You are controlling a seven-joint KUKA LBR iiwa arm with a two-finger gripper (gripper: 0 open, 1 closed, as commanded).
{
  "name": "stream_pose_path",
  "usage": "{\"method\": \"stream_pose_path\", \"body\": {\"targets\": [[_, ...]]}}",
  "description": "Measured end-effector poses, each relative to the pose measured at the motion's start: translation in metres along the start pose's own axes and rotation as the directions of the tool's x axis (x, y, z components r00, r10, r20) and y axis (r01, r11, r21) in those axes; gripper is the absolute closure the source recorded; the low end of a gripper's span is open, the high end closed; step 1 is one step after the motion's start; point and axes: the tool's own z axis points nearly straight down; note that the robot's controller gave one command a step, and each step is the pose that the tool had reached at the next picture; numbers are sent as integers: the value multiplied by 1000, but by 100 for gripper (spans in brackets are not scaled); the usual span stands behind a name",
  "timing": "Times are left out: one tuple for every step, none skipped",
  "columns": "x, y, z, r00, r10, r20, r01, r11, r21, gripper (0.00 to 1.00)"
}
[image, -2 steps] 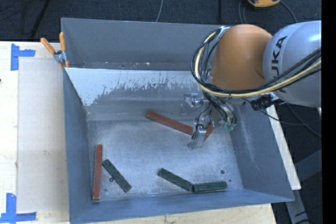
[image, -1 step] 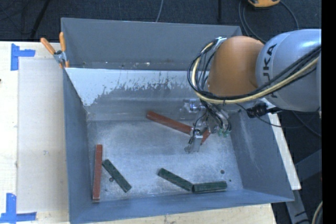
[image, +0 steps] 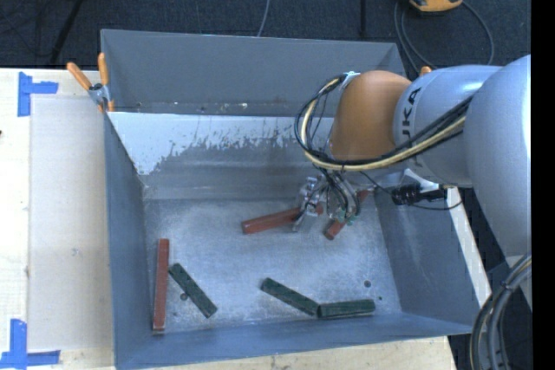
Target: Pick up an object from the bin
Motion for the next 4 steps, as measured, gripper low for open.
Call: {"method": "stream_pose_path", "body": {"targets": [[0,0,0,1000,-1,0,1,1000,0,0],[0,0,0,1000,-2,0,2,1000,0,100],[0,0,0,1000,-2,0,2,1000,0,0],[0,0,0,1000,-3,0,3,1000,0,100]]}}
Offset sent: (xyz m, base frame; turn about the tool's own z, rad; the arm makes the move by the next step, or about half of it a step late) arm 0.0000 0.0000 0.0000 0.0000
